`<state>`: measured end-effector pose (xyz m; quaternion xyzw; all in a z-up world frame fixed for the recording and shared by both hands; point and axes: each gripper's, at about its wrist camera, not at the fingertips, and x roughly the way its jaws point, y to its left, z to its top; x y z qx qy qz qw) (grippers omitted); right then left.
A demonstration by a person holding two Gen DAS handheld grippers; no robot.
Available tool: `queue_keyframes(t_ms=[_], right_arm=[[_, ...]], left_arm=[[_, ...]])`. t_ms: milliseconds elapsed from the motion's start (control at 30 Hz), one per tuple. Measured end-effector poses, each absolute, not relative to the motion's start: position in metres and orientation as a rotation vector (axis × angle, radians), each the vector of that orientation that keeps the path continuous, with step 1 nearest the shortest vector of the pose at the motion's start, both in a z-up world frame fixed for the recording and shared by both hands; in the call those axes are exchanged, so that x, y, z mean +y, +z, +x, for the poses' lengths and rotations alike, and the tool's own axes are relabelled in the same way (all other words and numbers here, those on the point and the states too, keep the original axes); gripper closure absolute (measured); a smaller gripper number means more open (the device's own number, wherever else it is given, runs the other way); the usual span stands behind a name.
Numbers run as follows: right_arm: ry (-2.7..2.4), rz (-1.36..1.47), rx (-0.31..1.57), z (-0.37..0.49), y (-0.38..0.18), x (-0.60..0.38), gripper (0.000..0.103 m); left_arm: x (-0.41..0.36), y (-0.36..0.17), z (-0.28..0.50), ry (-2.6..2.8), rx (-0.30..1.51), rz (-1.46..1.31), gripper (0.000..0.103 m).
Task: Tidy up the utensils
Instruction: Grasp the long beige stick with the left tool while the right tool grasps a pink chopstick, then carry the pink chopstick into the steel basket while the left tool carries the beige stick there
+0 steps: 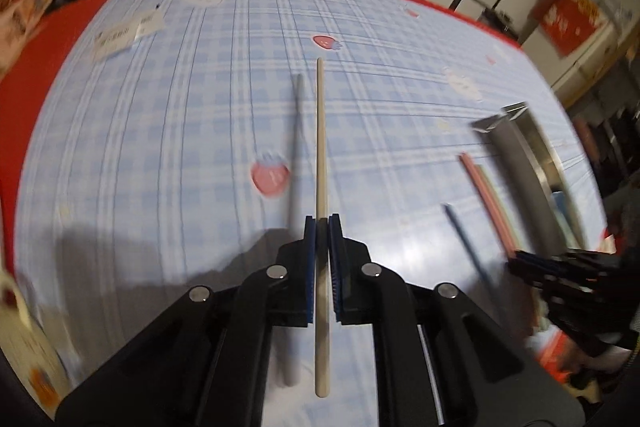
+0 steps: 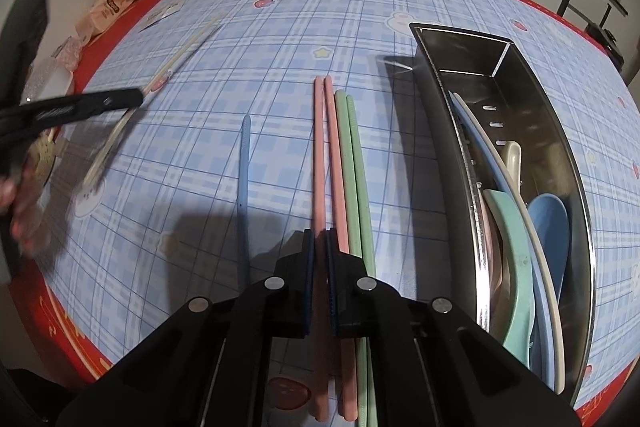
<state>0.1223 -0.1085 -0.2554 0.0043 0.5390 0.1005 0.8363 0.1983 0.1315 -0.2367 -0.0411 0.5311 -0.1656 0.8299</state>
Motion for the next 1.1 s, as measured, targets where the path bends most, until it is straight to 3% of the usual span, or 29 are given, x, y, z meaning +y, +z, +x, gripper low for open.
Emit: queue_keyframes(t_ms=[400, 1100], right_arm=[[0.297, 0.191, 1.125, 0.113, -0.250, -0.117, 0.097], [0.422, 0.203, 1.039, 0.086, -0.214, -0.137, 0.097]], left_arm=[[0.137, -0.205, 0.129, -0.353, 1.121, -0.318, 0.093], [0.087, -0.185, 0.093, -0.292, 1.123, -0.262, 0.093]])
